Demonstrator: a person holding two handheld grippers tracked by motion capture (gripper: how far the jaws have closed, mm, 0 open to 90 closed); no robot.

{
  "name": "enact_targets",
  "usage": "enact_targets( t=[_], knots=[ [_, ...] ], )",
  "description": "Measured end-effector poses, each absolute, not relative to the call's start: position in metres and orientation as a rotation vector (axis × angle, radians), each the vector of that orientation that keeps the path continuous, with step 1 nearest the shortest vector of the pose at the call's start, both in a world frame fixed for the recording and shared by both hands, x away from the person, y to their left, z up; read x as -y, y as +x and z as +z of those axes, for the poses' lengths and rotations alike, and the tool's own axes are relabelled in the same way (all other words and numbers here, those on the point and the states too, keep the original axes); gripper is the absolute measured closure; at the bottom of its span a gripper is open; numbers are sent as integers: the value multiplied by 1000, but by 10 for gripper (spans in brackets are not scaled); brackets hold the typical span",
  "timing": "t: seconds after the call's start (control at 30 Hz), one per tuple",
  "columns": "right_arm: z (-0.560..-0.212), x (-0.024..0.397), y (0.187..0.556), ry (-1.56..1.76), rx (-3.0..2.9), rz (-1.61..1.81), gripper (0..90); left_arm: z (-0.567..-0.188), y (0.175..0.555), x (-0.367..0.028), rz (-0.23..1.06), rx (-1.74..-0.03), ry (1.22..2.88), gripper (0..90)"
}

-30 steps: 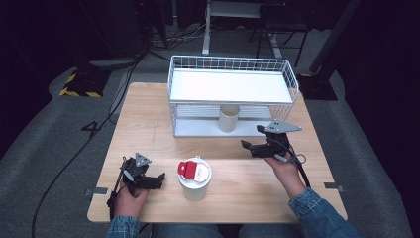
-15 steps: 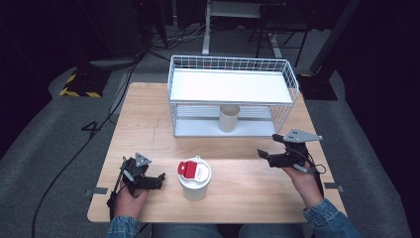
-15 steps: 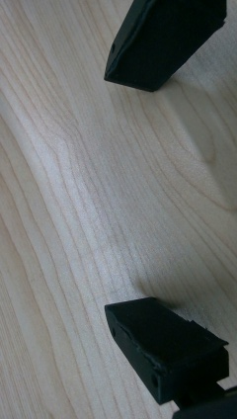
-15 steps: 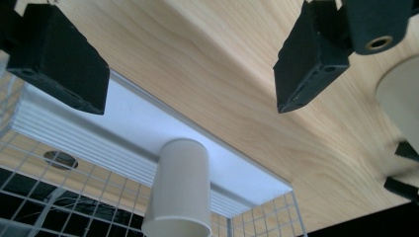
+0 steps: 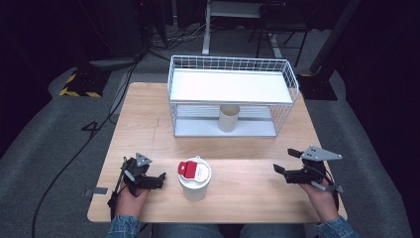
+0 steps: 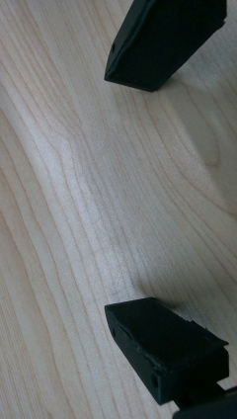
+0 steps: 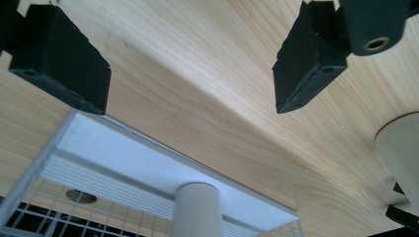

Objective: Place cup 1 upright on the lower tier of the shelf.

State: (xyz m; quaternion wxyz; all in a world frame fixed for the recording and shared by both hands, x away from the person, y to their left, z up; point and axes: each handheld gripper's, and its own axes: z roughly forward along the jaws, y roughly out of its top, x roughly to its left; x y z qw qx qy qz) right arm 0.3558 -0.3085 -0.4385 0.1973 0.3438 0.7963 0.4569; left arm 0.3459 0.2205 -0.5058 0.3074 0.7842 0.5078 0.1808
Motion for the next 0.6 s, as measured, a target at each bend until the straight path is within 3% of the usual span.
enact_targets(
  t=[0.6],
  knots=[
    [-493, 333, 342, 1046, -2239, 1103, 160, -506, 350, -218, 469, -1326, 2081, 5]
  ],
)
